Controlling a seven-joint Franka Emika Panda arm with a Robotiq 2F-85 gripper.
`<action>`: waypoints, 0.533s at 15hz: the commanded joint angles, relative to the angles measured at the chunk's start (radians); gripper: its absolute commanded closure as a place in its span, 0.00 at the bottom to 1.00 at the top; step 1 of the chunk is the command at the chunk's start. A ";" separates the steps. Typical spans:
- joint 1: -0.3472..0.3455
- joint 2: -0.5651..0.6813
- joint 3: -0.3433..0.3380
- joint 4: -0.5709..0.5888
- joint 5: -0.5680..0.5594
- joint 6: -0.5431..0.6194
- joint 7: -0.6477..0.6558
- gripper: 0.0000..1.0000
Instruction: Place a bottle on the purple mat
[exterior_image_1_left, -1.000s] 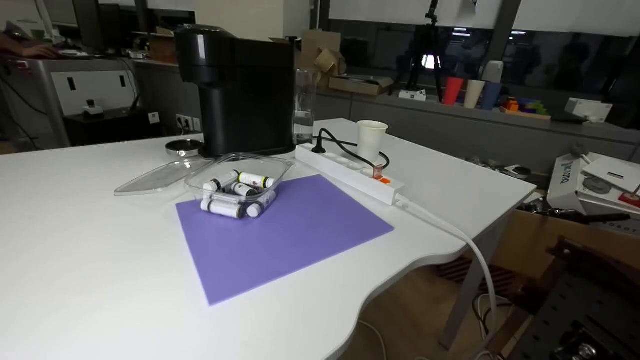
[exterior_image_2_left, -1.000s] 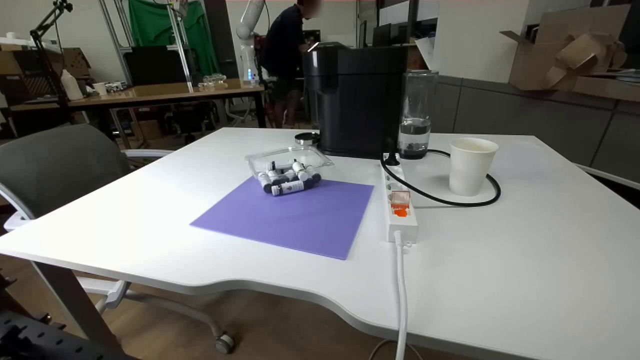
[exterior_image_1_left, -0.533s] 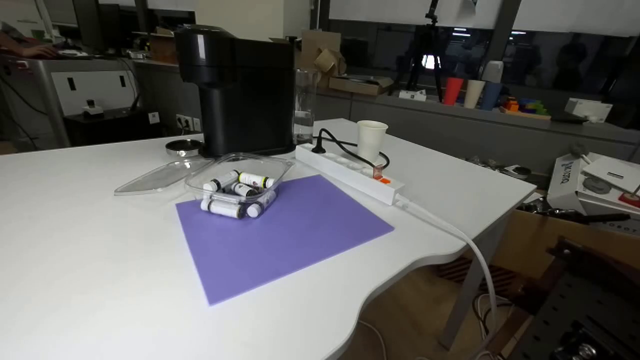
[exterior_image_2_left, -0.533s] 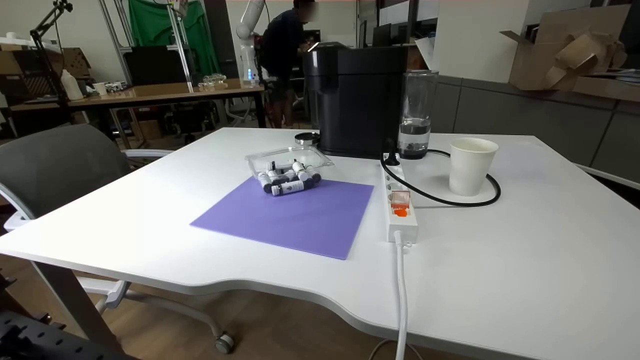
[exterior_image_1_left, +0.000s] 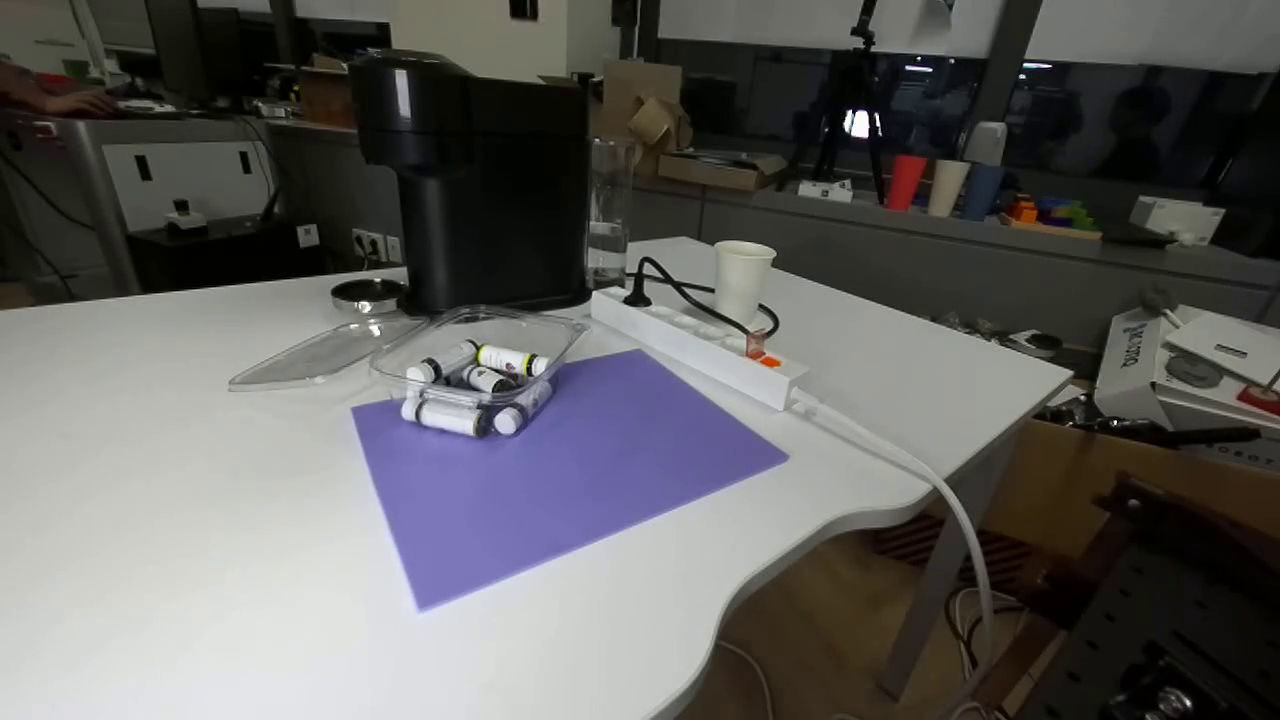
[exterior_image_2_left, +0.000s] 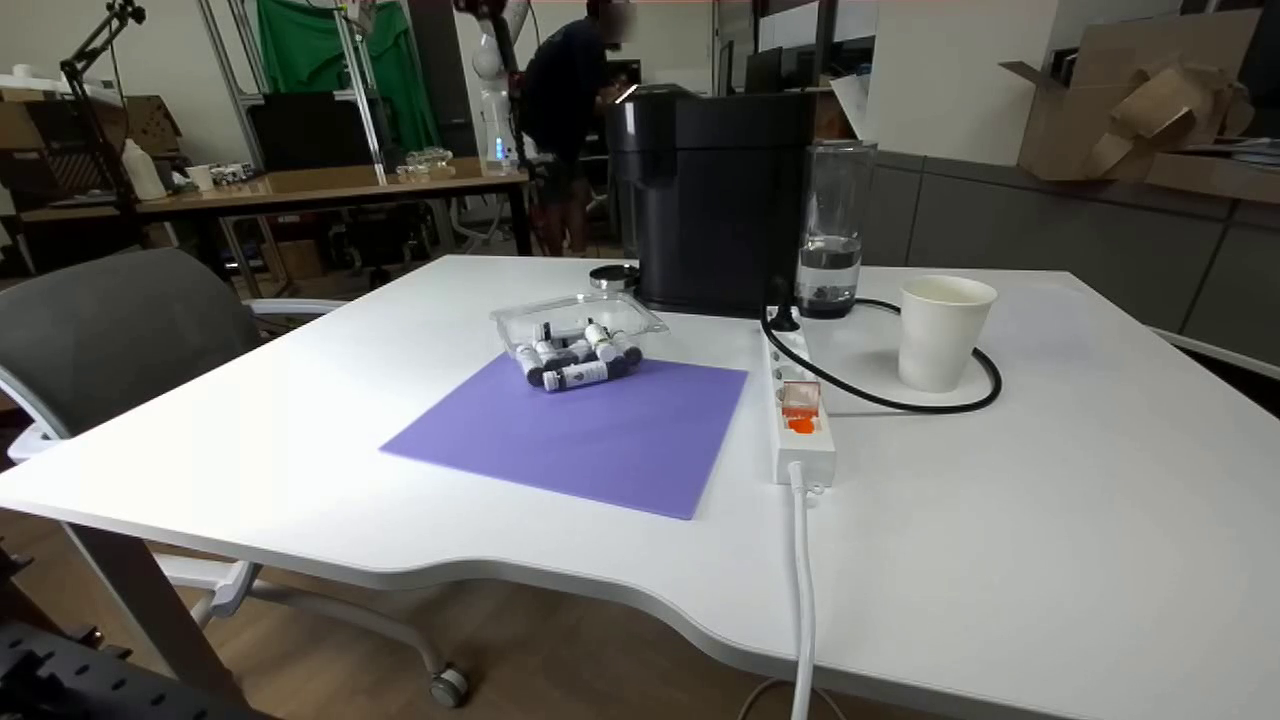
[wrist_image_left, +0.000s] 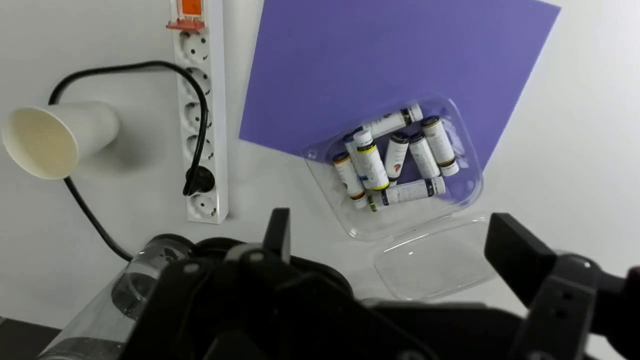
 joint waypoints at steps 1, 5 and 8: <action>-0.013 0.142 -0.014 0.049 -0.001 0.146 -0.088 0.00; -0.032 0.277 0.008 0.080 0.059 0.224 -0.170 0.00; -0.045 0.353 0.034 0.108 0.089 0.223 -0.223 0.00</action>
